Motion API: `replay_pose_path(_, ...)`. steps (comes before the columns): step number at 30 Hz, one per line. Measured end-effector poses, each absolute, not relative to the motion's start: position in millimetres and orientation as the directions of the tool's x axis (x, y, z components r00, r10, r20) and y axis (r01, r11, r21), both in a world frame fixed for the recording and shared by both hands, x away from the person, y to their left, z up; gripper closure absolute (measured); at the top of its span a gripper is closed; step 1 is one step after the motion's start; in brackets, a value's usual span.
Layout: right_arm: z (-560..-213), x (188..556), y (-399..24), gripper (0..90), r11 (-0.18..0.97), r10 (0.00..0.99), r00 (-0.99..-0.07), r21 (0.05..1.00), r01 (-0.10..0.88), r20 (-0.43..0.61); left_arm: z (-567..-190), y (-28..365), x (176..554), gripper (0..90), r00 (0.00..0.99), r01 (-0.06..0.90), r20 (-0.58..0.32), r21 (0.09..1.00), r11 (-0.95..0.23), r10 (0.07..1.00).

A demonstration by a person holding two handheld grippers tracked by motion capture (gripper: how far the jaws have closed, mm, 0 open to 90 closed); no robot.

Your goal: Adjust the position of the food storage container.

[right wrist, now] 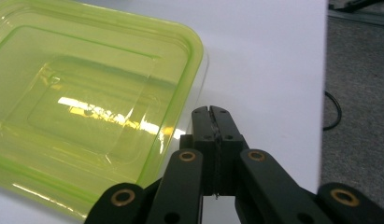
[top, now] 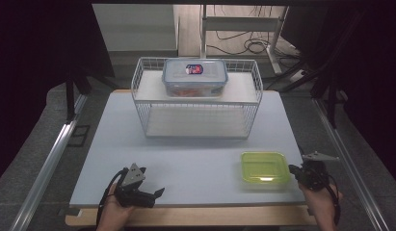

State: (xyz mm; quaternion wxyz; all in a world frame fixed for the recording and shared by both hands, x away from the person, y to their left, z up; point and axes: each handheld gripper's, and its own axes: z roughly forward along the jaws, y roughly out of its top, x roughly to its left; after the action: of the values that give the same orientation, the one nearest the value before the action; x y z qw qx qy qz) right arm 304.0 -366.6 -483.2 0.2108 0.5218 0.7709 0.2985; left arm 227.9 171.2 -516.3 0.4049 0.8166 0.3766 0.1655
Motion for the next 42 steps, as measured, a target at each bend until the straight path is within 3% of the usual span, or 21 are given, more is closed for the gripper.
replay_pose_path(30, -487, 309, -255, 89.4, 0.416, 0.786, -0.615, 0.679, 0.605, 0.068, -516, 169, 228, 3.9, 0.665, 0.482, -0.031, 0.781, -0.397, 0.746)
replay_pose_path(42, -490, 312, -212, 89.4, 0.473, 0.731, -0.680, 0.681, 0.559, 0.051, -516, 169, 227, 4.0, 0.667, 0.480, -0.029, 0.781, -0.399, 0.744)
